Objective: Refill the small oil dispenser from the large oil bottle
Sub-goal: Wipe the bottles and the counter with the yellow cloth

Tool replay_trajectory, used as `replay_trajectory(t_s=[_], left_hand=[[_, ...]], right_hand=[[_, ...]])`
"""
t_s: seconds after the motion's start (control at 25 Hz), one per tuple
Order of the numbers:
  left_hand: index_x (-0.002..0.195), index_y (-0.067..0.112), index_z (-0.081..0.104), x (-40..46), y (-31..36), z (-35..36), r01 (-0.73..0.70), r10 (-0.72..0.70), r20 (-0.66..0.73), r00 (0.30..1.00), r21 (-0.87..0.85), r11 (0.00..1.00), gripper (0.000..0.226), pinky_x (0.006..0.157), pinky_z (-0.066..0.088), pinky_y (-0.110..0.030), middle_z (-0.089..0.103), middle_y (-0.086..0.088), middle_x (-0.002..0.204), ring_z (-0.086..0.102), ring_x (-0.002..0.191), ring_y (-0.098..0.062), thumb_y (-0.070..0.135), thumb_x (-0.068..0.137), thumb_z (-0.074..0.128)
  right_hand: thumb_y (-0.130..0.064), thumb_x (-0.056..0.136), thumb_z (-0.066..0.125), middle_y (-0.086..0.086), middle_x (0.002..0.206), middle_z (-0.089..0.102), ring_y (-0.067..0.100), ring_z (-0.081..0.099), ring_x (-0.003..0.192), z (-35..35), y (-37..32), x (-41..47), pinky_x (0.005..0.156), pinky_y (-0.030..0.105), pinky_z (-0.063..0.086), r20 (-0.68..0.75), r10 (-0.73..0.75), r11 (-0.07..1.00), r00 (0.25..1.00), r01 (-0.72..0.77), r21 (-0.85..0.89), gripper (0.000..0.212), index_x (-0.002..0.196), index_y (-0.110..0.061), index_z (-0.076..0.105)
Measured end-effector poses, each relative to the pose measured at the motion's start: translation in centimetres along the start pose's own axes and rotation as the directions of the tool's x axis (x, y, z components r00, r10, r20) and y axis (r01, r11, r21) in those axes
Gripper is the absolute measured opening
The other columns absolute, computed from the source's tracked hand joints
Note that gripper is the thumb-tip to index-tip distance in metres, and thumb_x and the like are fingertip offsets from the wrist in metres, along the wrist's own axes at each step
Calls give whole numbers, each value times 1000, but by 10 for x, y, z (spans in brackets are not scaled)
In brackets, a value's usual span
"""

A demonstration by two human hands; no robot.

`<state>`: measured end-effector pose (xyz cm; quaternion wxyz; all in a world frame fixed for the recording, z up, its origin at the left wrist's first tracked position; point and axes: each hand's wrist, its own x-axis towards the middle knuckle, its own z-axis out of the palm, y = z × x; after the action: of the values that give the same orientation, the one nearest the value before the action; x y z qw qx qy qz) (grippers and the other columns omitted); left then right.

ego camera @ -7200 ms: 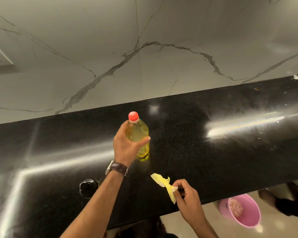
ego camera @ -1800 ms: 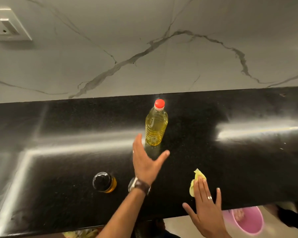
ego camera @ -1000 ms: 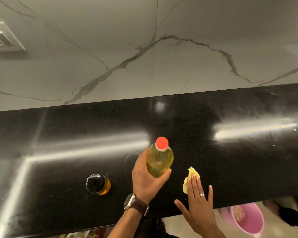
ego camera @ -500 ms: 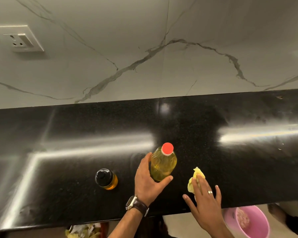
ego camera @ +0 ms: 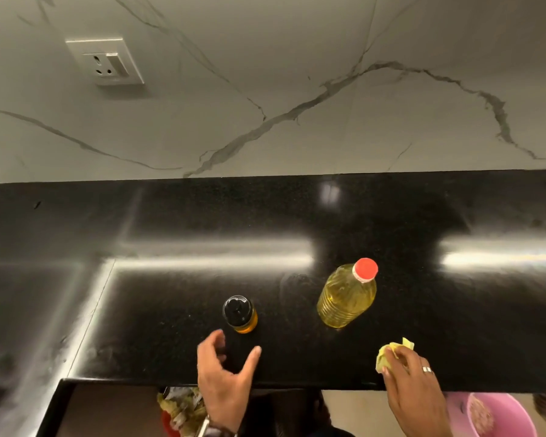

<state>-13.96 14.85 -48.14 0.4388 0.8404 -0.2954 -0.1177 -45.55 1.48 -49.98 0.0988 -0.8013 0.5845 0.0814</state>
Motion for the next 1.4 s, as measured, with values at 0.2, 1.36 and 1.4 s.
replay_trajectory(t_s=[0.2,1.36,1.4], left_hand=[[150,18,47,55,-9,1,7,-3,159,987,-23,1000,105,108,48,-38,56,5,142,53,131,-13,37,60,99],[136,24,62,233,-23,9,-44,65,170,983,-125,991,78,100,57,-47,70,1,129,64,119,-16,36,67,97],[141,23,57,229,-22,5,-32,51,198,979,-97,995,83,105,53,-46,65,0,136,60,125,-17,37,69,95]], right_hand=[[-10,79,87,13,129,66,32,68,109,-10,-11,8,90,47,61,49,-72,985,996,79,-152,45,123,-9,75],[-37,105,45,-4,92,73,9,67,74,-25,-98,-25,63,31,58,41,299,905,953,-297,305,10,107,-27,47],[-37,105,47,-6,90,72,9,68,74,-29,-110,-29,65,34,58,73,276,870,958,-281,405,8,103,-29,48]])
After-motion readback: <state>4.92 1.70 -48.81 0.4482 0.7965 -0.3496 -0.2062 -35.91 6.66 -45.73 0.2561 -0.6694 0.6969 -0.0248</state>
